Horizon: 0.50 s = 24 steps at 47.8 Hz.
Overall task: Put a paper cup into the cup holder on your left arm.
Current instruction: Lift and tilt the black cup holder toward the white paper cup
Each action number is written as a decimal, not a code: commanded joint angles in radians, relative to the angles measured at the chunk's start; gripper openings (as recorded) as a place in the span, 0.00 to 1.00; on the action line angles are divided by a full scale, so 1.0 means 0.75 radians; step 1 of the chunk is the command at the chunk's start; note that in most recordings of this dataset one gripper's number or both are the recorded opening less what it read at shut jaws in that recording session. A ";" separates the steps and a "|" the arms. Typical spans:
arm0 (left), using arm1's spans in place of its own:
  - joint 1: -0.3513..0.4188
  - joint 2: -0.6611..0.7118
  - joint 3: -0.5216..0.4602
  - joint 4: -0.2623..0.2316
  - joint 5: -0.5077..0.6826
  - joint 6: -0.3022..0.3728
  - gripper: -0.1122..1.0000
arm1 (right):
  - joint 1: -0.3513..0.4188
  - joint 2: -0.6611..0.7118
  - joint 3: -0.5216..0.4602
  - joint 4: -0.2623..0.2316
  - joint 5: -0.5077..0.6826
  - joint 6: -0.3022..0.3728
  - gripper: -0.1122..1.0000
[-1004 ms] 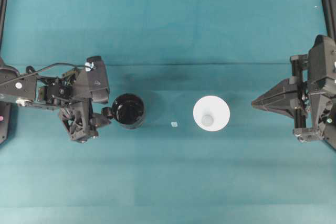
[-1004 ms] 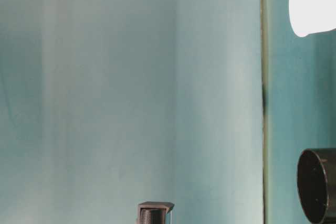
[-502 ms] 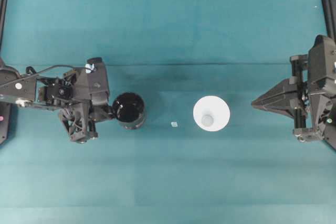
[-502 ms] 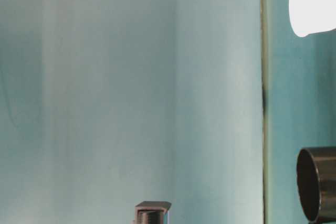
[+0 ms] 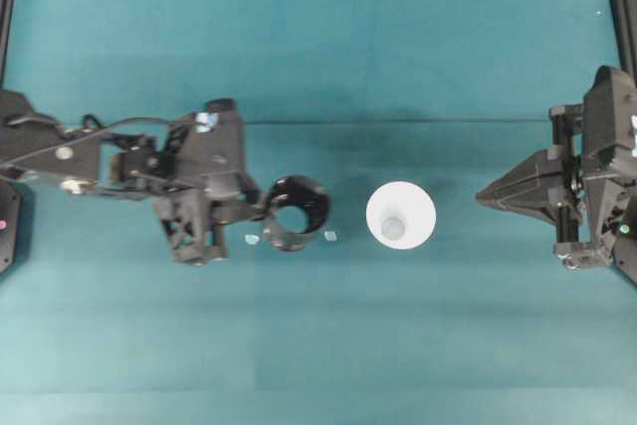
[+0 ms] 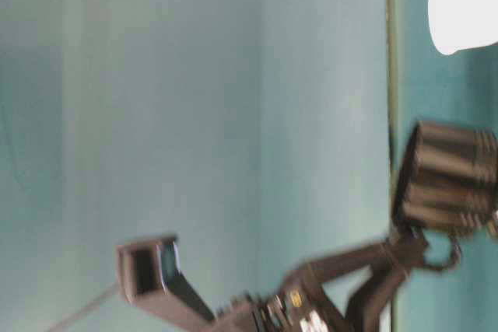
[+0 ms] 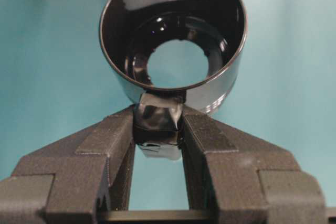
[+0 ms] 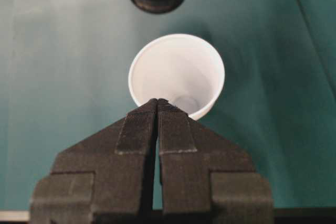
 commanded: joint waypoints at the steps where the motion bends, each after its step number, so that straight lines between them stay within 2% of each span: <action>1: -0.004 0.025 -0.074 0.002 -0.016 0.018 0.38 | -0.004 0.008 -0.035 0.004 -0.006 0.031 0.12; 11: -0.004 0.082 -0.121 0.002 -0.049 0.051 0.38 | -0.004 0.025 -0.037 0.004 -0.006 0.043 0.12; 24: -0.004 0.131 -0.092 0.002 -0.135 0.051 0.38 | -0.004 0.027 -0.037 0.002 -0.006 0.043 0.12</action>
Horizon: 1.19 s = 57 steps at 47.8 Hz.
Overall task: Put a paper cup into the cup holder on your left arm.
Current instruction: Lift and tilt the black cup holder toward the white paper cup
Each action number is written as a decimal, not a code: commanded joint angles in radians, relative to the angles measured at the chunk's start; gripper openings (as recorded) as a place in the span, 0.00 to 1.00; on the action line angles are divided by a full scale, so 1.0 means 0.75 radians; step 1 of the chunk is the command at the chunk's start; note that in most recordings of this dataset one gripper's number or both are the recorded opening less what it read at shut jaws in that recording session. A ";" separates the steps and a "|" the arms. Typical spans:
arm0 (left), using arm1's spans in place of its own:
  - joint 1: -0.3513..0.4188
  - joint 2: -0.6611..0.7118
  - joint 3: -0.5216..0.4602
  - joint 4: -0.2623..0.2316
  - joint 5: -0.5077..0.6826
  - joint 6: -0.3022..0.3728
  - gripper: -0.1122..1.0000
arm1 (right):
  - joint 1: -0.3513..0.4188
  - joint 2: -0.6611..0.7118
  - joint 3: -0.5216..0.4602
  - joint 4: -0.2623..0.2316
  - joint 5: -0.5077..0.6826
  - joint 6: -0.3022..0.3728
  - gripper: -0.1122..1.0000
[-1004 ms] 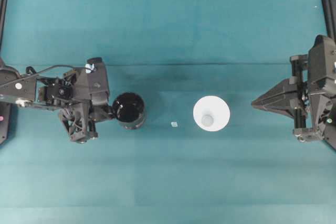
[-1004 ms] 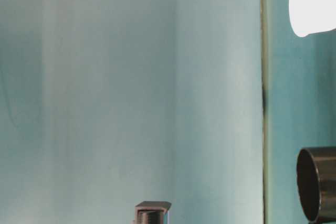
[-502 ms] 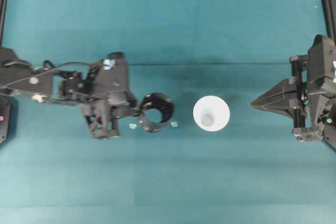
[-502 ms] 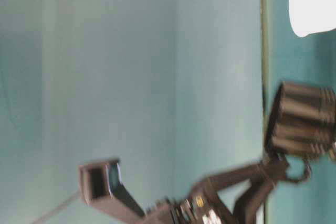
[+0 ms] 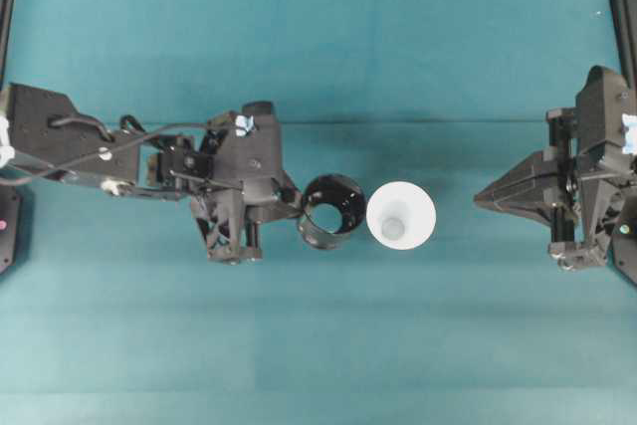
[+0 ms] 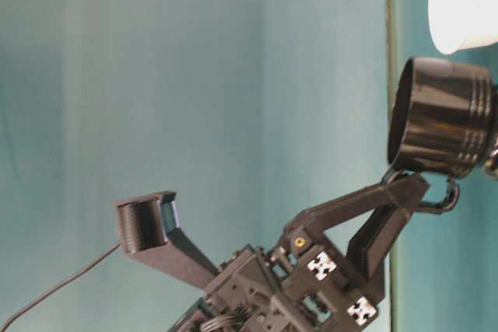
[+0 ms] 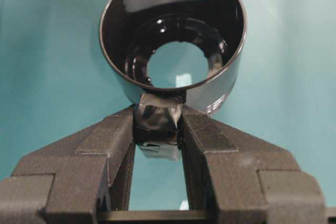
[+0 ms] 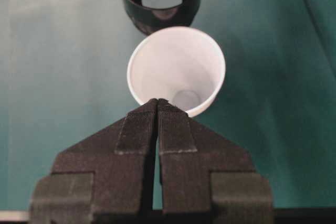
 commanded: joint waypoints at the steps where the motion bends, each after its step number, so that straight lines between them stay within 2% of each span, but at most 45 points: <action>1: -0.004 0.008 0.000 0.004 -0.037 0.002 0.38 | -0.002 0.002 -0.037 0.002 -0.006 0.012 0.12; 21: -0.002 0.098 0.051 0.002 -0.182 0.002 0.38 | -0.002 0.002 -0.035 0.000 -0.004 0.012 0.12; 57: 0.027 0.127 0.045 0.002 -0.225 0.016 0.38 | -0.002 0.033 -0.035 0.002 -0.006 0.012 0.12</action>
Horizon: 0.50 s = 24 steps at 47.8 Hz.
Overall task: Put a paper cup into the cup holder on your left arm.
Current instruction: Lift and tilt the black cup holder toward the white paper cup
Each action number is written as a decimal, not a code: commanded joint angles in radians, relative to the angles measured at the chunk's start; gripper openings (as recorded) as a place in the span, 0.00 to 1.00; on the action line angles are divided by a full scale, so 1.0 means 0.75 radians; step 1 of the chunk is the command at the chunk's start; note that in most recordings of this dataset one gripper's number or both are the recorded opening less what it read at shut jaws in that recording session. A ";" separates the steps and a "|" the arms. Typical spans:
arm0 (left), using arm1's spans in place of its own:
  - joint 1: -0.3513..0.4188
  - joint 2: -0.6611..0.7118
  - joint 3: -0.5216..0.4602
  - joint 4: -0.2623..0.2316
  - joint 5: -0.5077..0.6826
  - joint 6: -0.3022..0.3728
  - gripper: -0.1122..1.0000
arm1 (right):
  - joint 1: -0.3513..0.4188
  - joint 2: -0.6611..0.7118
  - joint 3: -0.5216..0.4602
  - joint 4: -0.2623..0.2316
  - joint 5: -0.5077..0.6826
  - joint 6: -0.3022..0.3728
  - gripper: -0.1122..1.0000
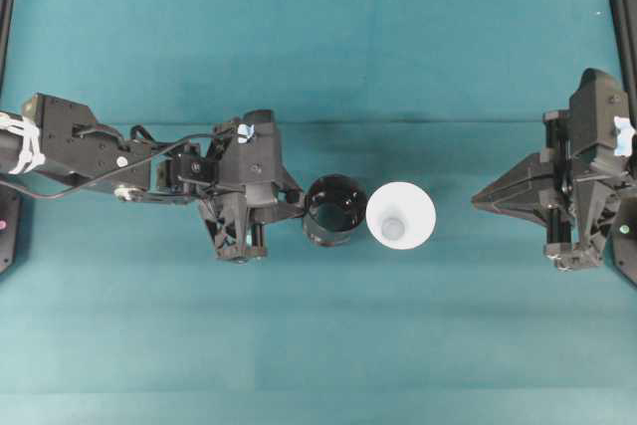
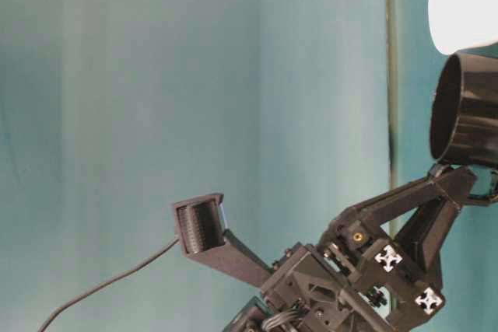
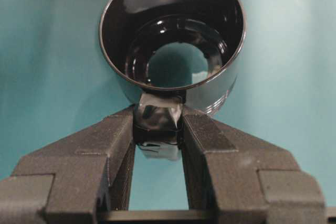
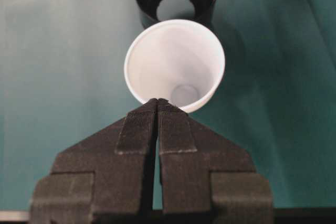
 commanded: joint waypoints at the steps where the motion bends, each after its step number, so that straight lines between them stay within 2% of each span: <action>1: 0.002 0.004 -0.020 0.000 -0.016 0.002 0.38 | -0.002 0.004 -0.035 0.002 -0.008 0.012 0.12; 24: 0.002 0.037 -0.018 0.002 -0.025 0.002 0.38 | -0.002 0.004 -0.033 0.002 -0.008 0.012 0.12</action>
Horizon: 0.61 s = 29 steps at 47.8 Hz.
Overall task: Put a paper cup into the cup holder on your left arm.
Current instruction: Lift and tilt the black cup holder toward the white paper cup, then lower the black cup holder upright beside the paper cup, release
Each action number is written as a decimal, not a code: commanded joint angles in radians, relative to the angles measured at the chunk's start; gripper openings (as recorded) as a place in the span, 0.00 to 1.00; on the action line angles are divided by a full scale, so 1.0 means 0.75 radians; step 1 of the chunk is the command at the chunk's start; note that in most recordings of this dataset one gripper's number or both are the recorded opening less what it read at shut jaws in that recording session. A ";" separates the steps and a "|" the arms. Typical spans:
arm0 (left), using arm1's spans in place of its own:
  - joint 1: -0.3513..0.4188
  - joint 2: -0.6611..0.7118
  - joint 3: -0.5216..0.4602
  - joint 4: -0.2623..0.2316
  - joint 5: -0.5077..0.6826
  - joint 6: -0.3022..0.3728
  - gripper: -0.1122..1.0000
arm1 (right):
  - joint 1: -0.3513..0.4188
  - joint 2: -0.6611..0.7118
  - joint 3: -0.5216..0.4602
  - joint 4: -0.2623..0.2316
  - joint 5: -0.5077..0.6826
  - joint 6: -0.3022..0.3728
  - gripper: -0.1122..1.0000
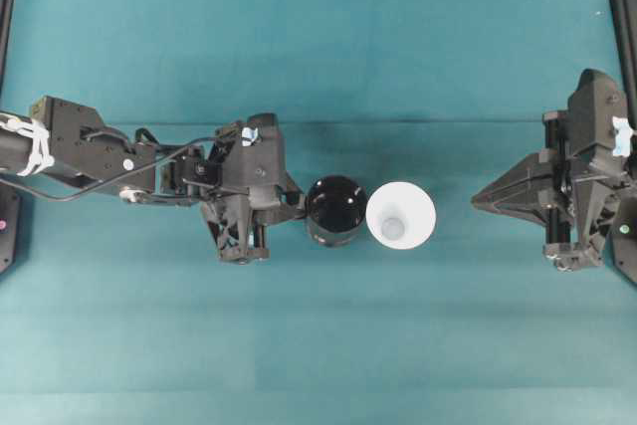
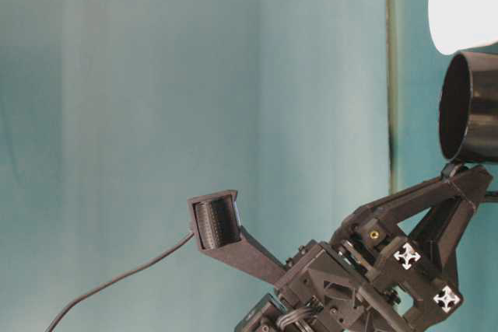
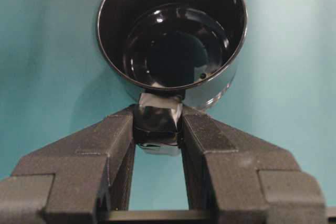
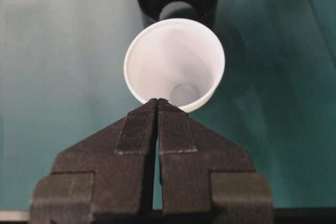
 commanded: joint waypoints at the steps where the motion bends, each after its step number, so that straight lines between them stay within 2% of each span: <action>1: 0.000 0.000 -0.016 0.002 -0.004 0.000 0.38 | -0.002 0.002 -0.031 0.002 -0.006 0.012 0.12; 29: -0.006 0.000 -0.018 0.004 0.053 0.000 0.38 | -0.002 0.002 -0.031 0.002 -0.010 0.012 0.12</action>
